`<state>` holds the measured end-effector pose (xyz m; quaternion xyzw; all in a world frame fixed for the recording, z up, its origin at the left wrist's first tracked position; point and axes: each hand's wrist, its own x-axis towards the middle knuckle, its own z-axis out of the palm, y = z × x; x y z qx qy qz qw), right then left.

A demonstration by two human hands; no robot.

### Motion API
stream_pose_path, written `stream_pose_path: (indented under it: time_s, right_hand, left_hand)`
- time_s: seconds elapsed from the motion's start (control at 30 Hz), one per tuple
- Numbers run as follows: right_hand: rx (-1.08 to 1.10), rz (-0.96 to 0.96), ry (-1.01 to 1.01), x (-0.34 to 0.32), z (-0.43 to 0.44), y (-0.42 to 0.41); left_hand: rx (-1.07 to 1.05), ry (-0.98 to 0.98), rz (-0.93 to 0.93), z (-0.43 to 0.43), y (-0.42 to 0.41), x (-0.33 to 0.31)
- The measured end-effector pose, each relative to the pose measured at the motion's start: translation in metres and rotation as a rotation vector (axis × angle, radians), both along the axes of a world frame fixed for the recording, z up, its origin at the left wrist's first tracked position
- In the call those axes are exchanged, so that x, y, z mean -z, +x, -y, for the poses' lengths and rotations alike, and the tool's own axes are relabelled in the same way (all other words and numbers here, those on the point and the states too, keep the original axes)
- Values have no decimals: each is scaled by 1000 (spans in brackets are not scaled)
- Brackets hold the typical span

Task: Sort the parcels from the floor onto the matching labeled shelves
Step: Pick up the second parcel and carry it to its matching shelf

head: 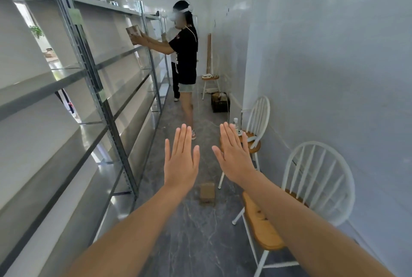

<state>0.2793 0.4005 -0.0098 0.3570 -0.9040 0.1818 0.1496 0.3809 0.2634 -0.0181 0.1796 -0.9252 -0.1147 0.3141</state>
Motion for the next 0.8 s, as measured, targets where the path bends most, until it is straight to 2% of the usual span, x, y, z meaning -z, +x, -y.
stream_pose_path:
  time_s: [0.43, 0.8]
  right_hand:
    - [-13, 91, 36, 29, 90, -52]
    - [4, 123, 23, 43, 122, -183]
  left_hand:
    - [21, 21, 53, 90, -74, 49]
    - [-5, 16, 87, 118, -190, 51]
